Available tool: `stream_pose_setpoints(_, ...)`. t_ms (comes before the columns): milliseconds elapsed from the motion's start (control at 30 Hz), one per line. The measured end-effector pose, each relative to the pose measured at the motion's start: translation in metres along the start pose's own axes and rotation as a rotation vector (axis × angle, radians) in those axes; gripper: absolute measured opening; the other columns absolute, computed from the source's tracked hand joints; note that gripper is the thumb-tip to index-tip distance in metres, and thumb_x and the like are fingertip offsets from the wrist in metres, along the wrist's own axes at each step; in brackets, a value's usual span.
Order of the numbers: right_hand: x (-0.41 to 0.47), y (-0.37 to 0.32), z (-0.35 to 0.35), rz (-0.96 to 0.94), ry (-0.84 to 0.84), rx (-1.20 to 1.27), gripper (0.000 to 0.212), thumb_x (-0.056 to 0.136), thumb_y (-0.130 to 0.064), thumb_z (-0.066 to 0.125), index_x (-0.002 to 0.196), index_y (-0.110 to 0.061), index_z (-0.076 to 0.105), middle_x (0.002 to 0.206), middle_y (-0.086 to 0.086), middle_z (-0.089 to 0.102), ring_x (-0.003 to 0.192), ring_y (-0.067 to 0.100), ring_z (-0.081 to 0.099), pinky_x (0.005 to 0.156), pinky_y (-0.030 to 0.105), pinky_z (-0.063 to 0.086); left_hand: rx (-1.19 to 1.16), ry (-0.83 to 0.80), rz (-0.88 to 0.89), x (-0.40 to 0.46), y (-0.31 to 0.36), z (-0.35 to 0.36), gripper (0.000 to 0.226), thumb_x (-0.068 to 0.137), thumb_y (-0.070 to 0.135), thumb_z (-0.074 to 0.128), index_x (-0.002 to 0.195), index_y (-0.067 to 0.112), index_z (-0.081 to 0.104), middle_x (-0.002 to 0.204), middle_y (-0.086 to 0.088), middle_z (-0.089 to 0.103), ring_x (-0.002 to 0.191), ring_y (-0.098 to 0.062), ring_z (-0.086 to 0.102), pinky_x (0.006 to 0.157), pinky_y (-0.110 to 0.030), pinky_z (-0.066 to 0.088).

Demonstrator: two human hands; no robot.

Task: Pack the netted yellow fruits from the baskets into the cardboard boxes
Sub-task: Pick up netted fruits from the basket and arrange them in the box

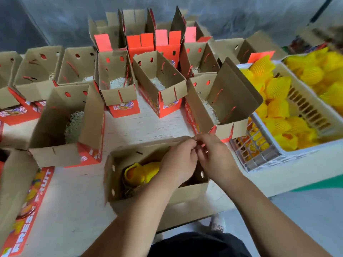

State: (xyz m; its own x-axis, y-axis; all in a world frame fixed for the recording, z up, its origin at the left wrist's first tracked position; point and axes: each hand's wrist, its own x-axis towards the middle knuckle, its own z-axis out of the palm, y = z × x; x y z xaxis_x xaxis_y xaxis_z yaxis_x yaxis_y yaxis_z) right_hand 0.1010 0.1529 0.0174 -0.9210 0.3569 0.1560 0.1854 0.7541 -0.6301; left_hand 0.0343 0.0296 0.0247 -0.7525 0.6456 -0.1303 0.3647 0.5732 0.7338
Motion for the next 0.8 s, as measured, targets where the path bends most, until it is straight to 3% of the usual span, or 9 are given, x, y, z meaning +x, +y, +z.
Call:
stream_pose_setpoints(67, 0.001, 0.021, -0.023, 0.021, 0.081, 0.024, 0.028, 0.09, -0.001, 0.062, 0.113, -0.015, 0.069, 0.105, 0.006, 0.065, 0.092, 0.023, 0.063, 0.076, 0.038, 0.052, -0.057, -0.012, 0.045, 0.015, 0.024, 0.017, 0.014, 0.101, 0.015, 0.047, 0.092, 0.019, 0.057, 0.092, -0.002, 0.065, 0.093, -0.031, 0.061, 0.081, -0.048, 0.052)
stream_pose_setpoints(200, 0.001, 0.075, -0.072, 0.056, 0.221, 0.077, 0.022, 0.096, -0.004, 0.062, 0.113, -0.016, 0.069, 0.103, -0.002, 0.063, 0.09, 0.016, 0.062, 0.077, 0.026, 0.048, -0.096, -0.039, 0.142, 0.052, 0.074, 0.064, 0.02, 0.099, 0.012, 0.047, 0.089, 0.028, 0.055, 0.086, 0.002, 0.061, 0.09, -0.031, 0.06, 0.08, -0.049, 0.052)
stream_pose_setpoints(433, 0.009, 0.196, -0.174, 0.205, 0.289, 0.156, 0.018, 0.098, -0.01, 0.063, 0.115, -0.015, 0.069, 0.11, 0.002, 0.069, 0.089, 0.021, 0.067, 0.076, 0.033, 0.052, -0.111, -0.039, 0.319, 0.13, 0.173, 0.169, 0.025, 0.098, 0.009, 0.05, 0.105, 0.02, 0.071, 0.097, -0.002, 0.071, 0.091, -0.025, 0.064, 0.077, -0.042, 0.051)
stream_pose_setpoints(533, 0.025, 0.251, -0.202, 0.298, 0.154, 0.101, 0.03, 0.094, -0.011, 0.063, 0.123, -0.017, 0.066, 0.113, 0.003, 0.068, 0.091, 0.023, 0.066, 0.076, 0.034, 0.049, 0.16, -0.03, 0.356, 0.173, 0.188, 0.199, 0.02, 0.1, 0.019, 0.055, 0.109, 0.018, 0.073, 0.107, -0.004, 0.074, 0.103, -0.028, 0.067, 0.083, -0.042, 0.051)
stream_pose_setpoints(633, 0.055, 0.291, -0.211, 0.288, -0.112, -0.059, 0.046, 0.092, -0.014, 0.065, 0.137, -0.019, 0.057, 0.131, 0.009, 0.06, 0.116, 0.032, 0.06, 0.091, 0.038, 0.049, 0.688, -0.037, 0.308, 0.2, 0.187, 0.213, 0.02, 0.099, 0.028, 0.051, 0.101, 0.021, 0.069, 0.102, -0.003, 0.072, 0.101, -0.028, 0.066, 0.085, -0.038, 0.046)
stream_pose_setpoints(733, 0.096, 0.309, -0.197, 0.087, -0.424, -0.358, 0.074, 0.089, -0.032, 0.074, 0.153, -0.026, 0.038, 0.149, 0.007, 0.046, 0.132, 0.039, 0.047, 0.103, 0.048, 0.046, 0.798, 0.003, 0.317, 0.203, 0.186, 0.22, 0.017, 0.087, 0.04, 0.062, 0.084, 0.024, 0.067, 0.084, 0.003, 0.069, 0.087, -0.025, 0.064, 0.081, -0.04, 0.042)
stream_pose_setpoints(800, 0.115, 0.315, -0.181, -0.065, -0.574, -0.484, 0.085, 0.085, -0.04, 0.078, 0.156, -0.028, 0.031, 0.153, 0.003, 0.04, 0.136, 0.038, 0.042, 0.108, 0.049, 0.043, 0.796, 0.024, 0.287, 0.204, 0.184, 0.225, 0.017, 0.082, 0.043, 0.067, 0.085, 0.026, 0.066, 0.083, 0.006, 0.068, 0.086, -0.023, 0.062, 0.084, -0.041, 0.042)
